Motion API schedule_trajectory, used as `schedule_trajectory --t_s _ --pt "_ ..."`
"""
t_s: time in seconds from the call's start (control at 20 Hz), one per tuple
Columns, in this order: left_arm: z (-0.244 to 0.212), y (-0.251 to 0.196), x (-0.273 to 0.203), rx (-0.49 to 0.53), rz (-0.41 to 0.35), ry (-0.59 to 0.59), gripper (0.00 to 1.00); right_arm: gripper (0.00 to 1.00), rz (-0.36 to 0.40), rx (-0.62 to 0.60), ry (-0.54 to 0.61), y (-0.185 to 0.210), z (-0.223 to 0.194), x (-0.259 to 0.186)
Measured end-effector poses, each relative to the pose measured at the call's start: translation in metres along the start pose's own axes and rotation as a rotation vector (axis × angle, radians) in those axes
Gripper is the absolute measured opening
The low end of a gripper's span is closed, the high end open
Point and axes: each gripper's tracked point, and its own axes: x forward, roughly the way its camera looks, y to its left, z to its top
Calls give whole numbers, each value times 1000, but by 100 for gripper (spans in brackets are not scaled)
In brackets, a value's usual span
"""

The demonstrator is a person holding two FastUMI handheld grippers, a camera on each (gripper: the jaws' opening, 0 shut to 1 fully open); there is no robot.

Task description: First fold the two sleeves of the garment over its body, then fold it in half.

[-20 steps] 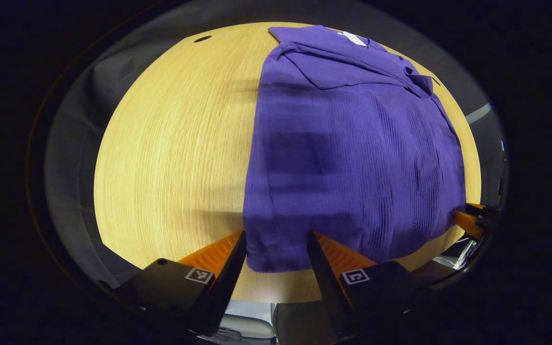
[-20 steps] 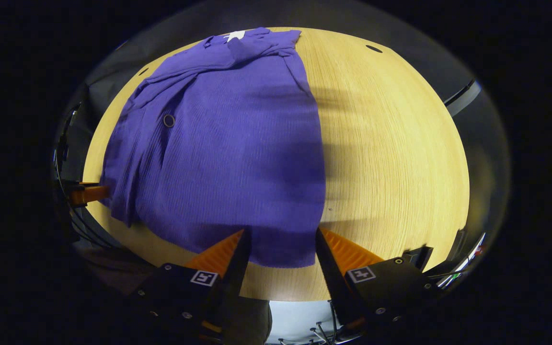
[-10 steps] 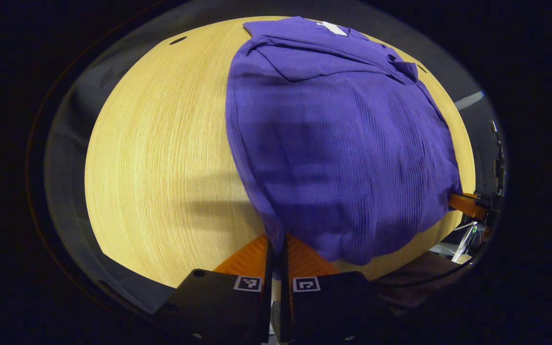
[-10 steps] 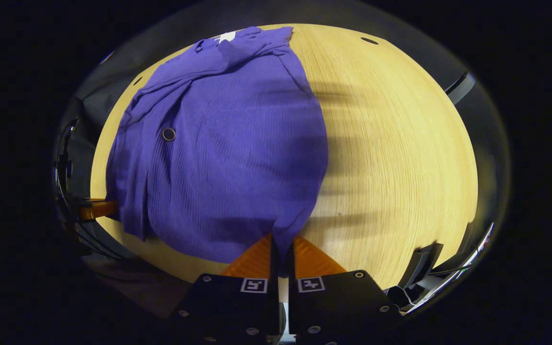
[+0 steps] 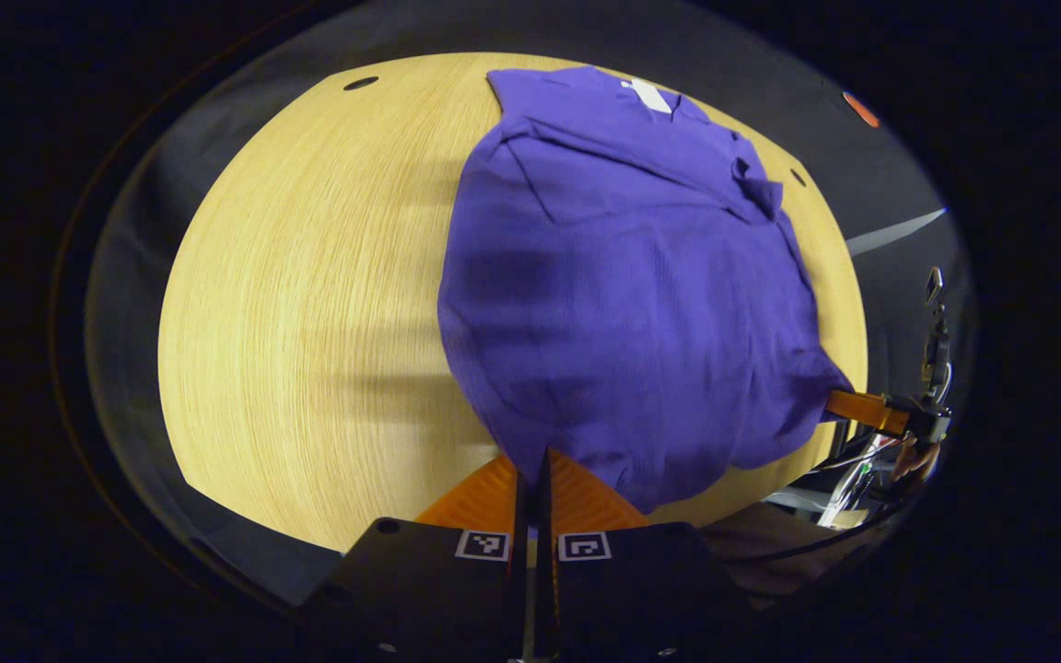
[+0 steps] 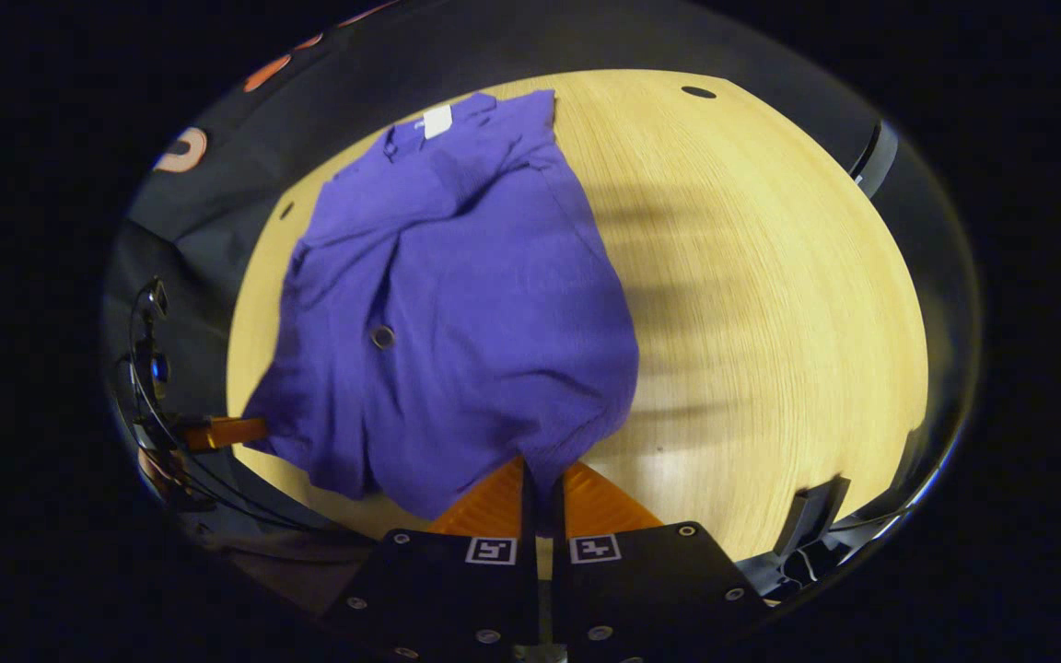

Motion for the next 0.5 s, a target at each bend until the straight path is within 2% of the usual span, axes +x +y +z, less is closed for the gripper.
schedule_trajectory --t_s 0.1,0.35,0.5 --pt "17 -3 -12 20 -6 -26 5 7 20 -6 -26 3 15 -8" --pt "62 -12 -31 114 9 -81 5 6 24 -109 -83 18 53 -25" --pt "84 -20 -40 149 8 -108 5 6 45 -122 -113 30 80 -36"
